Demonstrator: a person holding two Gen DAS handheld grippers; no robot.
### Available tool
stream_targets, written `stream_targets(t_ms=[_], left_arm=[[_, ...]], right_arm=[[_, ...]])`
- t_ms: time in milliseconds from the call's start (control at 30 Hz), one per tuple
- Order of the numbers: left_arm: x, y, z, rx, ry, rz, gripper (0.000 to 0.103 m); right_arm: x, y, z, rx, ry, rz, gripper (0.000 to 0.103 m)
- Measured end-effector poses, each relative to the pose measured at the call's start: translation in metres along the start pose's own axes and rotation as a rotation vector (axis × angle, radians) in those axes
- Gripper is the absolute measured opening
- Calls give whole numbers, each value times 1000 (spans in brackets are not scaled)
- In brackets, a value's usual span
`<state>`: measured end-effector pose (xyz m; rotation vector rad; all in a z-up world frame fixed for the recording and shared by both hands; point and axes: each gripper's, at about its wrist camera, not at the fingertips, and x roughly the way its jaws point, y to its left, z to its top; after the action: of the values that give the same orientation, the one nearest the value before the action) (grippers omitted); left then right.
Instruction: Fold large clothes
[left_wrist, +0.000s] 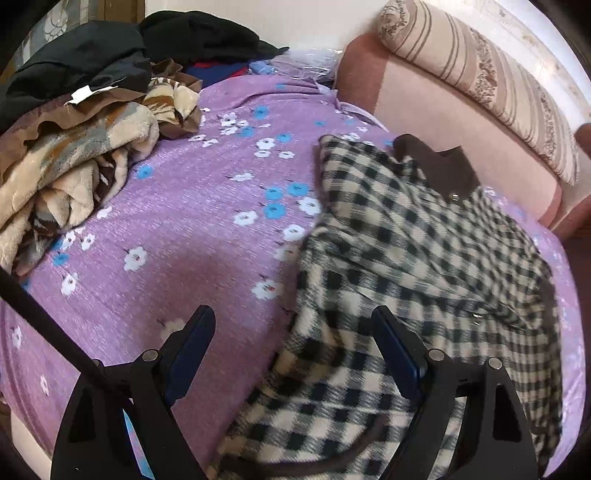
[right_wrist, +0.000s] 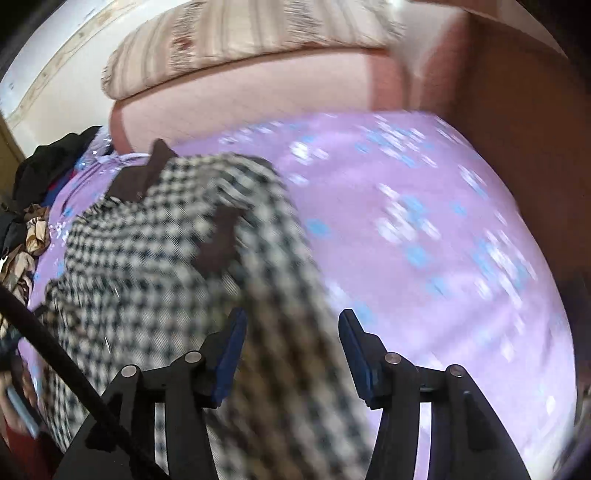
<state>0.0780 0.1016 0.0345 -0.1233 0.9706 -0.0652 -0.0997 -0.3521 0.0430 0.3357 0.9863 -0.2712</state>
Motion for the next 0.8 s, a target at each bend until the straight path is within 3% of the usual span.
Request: stream_targets(t_ms=[267, 400, 500, 567, 600, 800], left_arm=[[-35, -29, -27, 52, -59, -27, 85], [-43, -31, -43, 47, -48, -45, 85], [-45, -28, -54, 31, -40, -48, 85], [-44, -27, -58, 29, -39, -33, 85], [-43, -28, -60, 30, -39, -25, 85], [-38, -26, -62, 49, -48, -4, 85]], right_arm=[[-9, -54, -101, 75, 48, -6, 66], [13, -62, -127, 161, 82, 49, 66], [15, -56, -137, 169, 47, 85, 65], [15, -48, -139, 148, 47, 169, 32], [15, -45, -138, 139, 55, 191, 8], [-17, -64, -100, 148, -49, 144, 8]])
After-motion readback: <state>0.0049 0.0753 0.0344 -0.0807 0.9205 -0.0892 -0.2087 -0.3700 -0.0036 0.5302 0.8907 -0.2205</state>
